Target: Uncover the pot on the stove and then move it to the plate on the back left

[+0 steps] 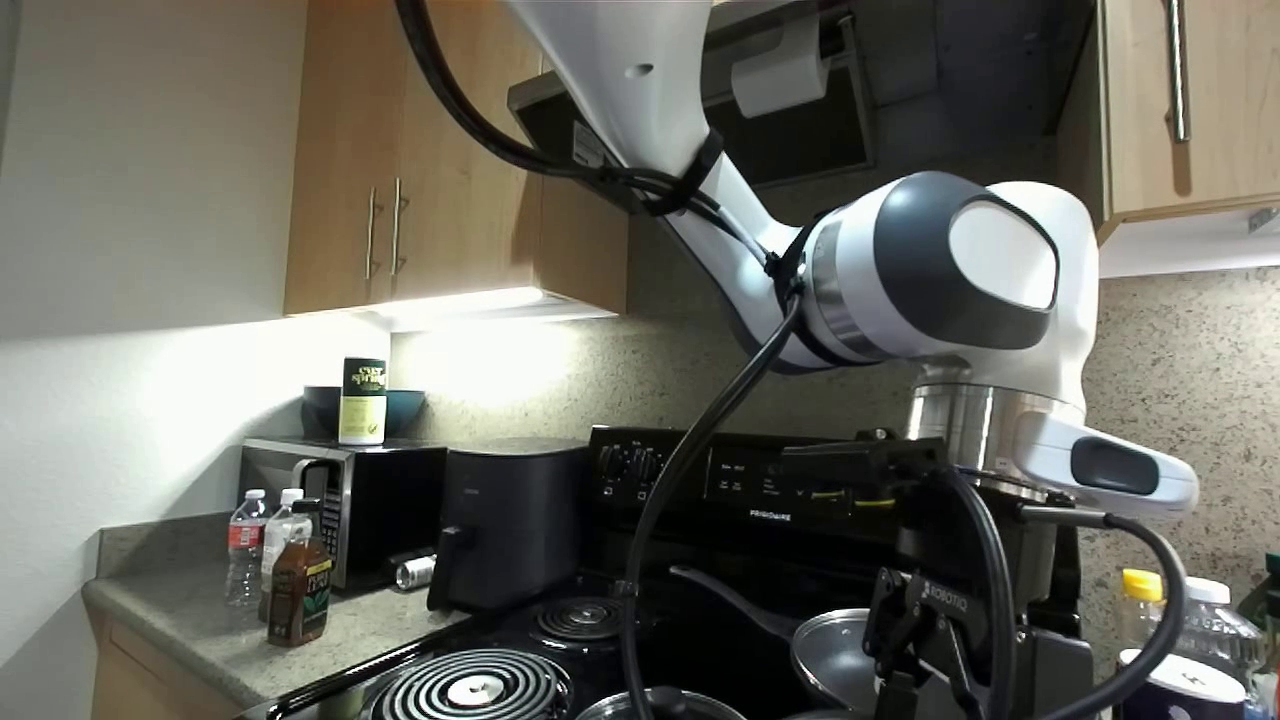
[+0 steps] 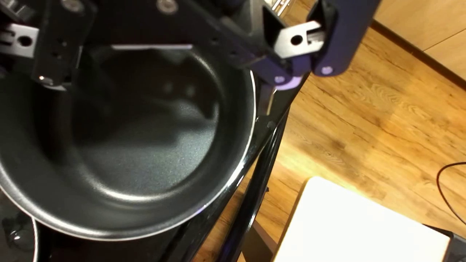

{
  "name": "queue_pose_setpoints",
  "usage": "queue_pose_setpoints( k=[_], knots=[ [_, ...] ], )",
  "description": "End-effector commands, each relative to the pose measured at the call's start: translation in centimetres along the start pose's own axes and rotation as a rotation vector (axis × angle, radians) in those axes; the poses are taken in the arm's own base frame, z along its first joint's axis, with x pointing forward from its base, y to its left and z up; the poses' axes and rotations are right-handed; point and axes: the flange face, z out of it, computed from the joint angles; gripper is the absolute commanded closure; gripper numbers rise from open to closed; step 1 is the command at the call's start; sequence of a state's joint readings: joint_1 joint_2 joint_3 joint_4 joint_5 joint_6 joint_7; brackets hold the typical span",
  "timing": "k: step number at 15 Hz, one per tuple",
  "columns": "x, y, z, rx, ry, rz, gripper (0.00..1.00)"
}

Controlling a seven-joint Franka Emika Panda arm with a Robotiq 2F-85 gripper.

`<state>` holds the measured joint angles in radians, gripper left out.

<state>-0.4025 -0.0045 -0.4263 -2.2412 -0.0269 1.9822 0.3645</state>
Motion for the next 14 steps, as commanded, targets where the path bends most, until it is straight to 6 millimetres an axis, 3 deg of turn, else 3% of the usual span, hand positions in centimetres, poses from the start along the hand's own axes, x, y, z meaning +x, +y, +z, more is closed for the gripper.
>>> queue_pose_setpoints(
  k=[1, 3, 11, 12, 13, 14],
  knots=[
    [0.0, 0.0, 0.0, -0.001, -0.001, 0.000, 0.00],
    [0.0, 0.0, 0.0, -0.001, -0.001, 0.000, 0.00],
    [3.1, 2.1, 3.4, -0.016, -0.078, 0.064, 0.00],
    [3.4, 2.3, 3.6, -0.010, -0.090, 0.072, 0.08],
    [3.8, 2.3, 3.8, 0.003, -0.102, 0.083, 0.27],
    [4.1, 2.4, 4.0, 0.019, -0.115, 0.089, 0.33]
  ],
)
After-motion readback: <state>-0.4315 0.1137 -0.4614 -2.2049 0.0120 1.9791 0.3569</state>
